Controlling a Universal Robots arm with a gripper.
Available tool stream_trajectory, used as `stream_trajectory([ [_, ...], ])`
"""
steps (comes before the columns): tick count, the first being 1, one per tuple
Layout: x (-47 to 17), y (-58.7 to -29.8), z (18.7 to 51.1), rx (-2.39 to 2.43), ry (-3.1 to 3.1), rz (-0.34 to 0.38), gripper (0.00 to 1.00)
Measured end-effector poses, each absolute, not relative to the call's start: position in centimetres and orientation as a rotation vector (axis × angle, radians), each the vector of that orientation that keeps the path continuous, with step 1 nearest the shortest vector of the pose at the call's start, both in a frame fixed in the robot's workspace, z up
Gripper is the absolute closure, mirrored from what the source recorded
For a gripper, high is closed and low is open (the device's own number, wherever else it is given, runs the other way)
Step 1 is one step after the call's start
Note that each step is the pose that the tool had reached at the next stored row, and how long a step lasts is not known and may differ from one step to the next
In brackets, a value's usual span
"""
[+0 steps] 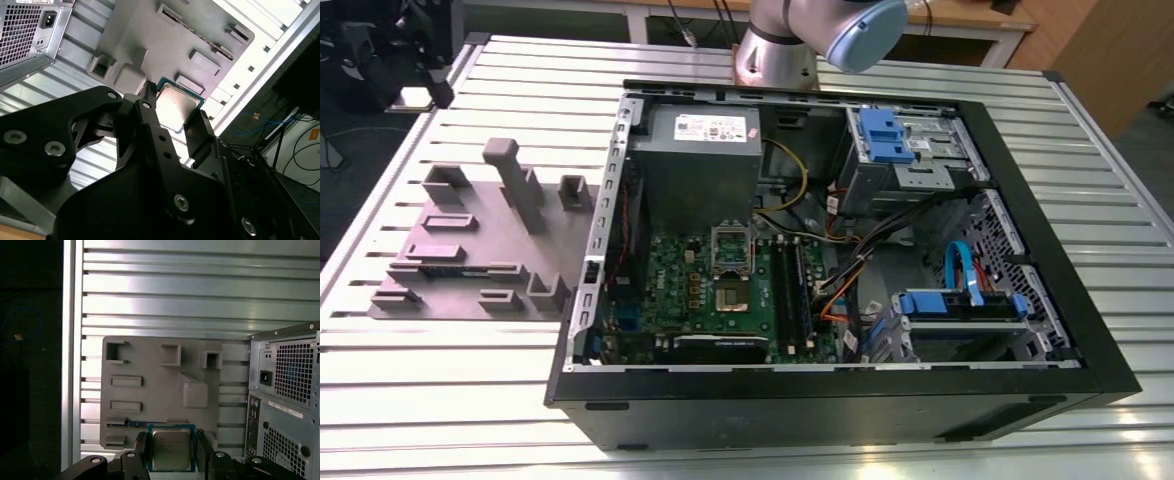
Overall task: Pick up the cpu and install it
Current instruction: 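Pick up the cpu and move it towards the insertion slot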
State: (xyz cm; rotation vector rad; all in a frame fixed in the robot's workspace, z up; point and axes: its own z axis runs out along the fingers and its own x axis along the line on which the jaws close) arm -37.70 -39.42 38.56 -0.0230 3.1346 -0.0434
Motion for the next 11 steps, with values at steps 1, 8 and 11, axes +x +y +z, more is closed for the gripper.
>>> stream_trajectory([
  [1, -37.68, -39.42, 38.56, -0.023, 3.135, -0.043, 0.53],
  [8, -37.29, -39.42, 38.56, -0.023, 3.135, -0.043, 0.53],
  [11, -37.16, -39.42, 38.56, -0.023, 3.135, -0.043, 0.53],
])
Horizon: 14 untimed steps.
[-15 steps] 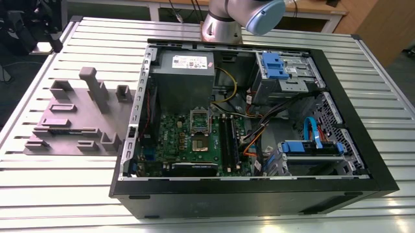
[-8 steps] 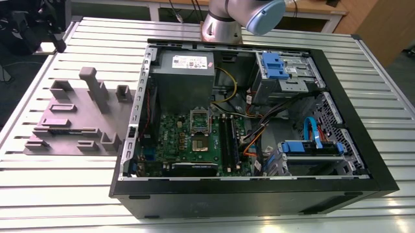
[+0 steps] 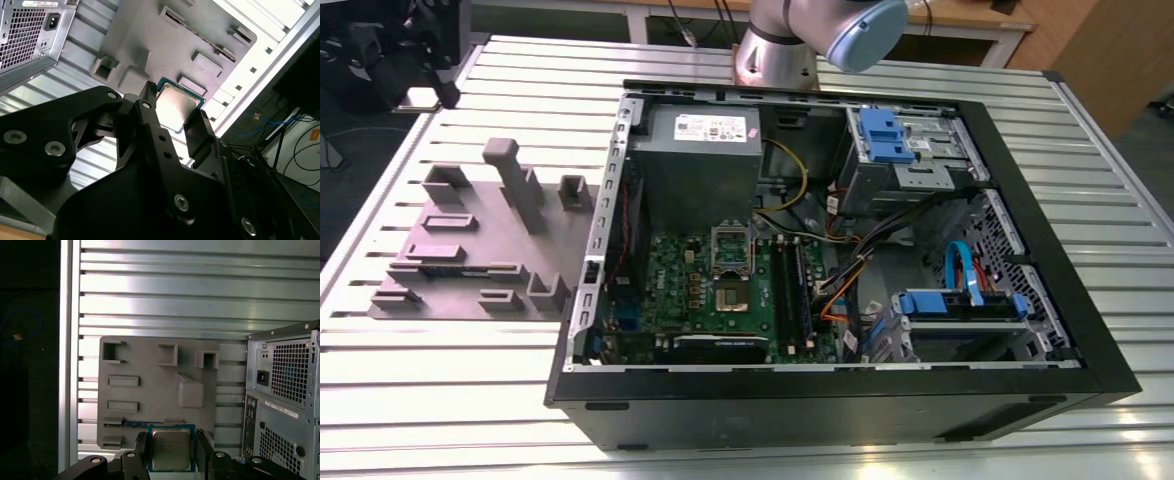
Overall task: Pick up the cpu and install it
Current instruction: 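Pick up the cpu and move it towards the insertion slot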
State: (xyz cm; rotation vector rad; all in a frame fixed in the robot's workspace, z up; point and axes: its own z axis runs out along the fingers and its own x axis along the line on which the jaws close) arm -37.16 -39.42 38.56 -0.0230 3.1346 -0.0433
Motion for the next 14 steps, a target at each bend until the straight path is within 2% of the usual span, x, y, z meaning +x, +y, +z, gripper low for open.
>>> stream_trajectory([
  [14, -36.88, -39.42, 38.56, -0.023, 3.135, -0.043, 0.53],
])
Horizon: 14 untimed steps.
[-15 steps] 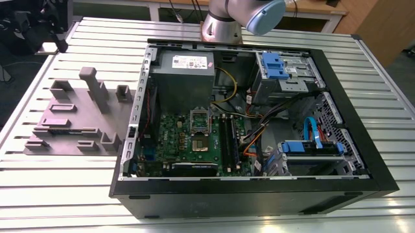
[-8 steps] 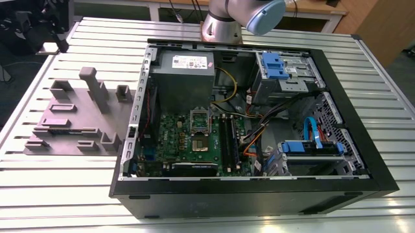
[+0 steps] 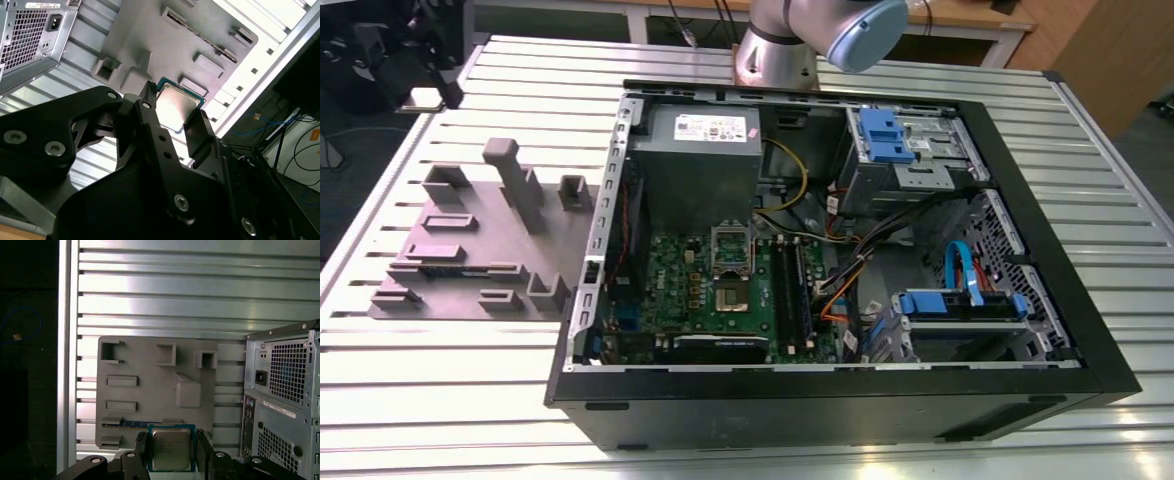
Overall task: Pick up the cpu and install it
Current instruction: 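Pick up the cpu and move it towards the insertion slot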
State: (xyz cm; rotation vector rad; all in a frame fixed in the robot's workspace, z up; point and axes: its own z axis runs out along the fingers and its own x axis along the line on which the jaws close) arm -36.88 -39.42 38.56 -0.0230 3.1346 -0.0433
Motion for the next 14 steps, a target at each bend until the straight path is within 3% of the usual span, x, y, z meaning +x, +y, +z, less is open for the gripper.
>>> stream_trajectory([
  [14, -36.58, -39.42, 38.56, -0.023, 3.135, -0.043, 0.53],
])
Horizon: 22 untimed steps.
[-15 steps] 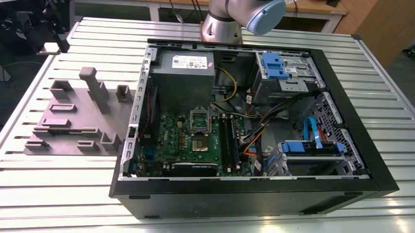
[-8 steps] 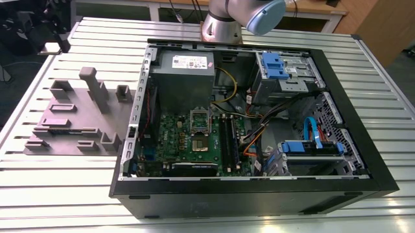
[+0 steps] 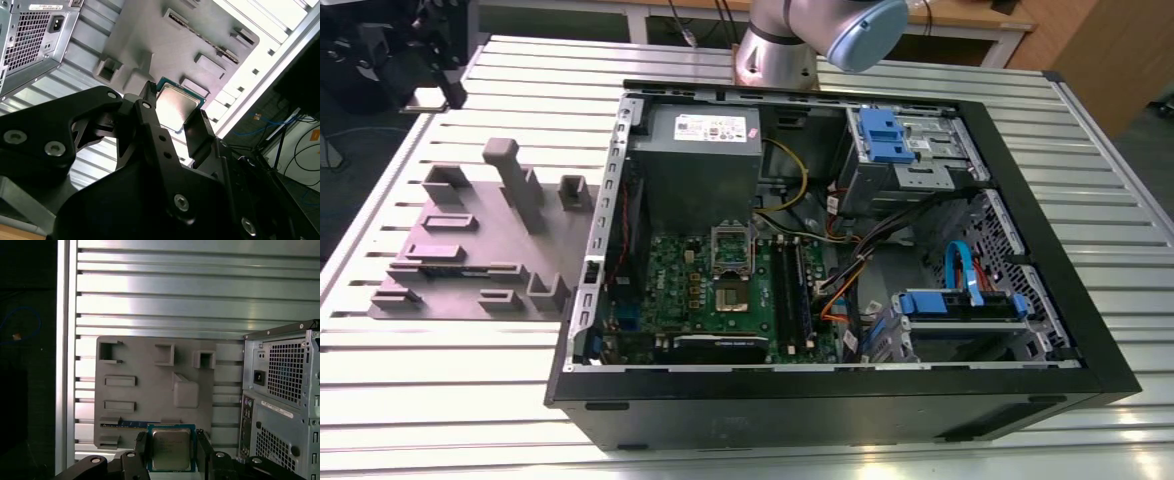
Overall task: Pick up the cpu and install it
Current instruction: 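Pick up the cpu and move it towards the insertion slot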
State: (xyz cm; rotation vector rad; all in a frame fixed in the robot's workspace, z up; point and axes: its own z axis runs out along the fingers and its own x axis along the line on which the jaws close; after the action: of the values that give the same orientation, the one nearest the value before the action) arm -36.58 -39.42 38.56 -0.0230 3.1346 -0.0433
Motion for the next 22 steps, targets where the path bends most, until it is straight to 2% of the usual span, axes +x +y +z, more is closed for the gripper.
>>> stream_trajectory([
  [22, -36.13, -39.42, 38.56, -0.023, 3.135, -0.043, 0.53],
])
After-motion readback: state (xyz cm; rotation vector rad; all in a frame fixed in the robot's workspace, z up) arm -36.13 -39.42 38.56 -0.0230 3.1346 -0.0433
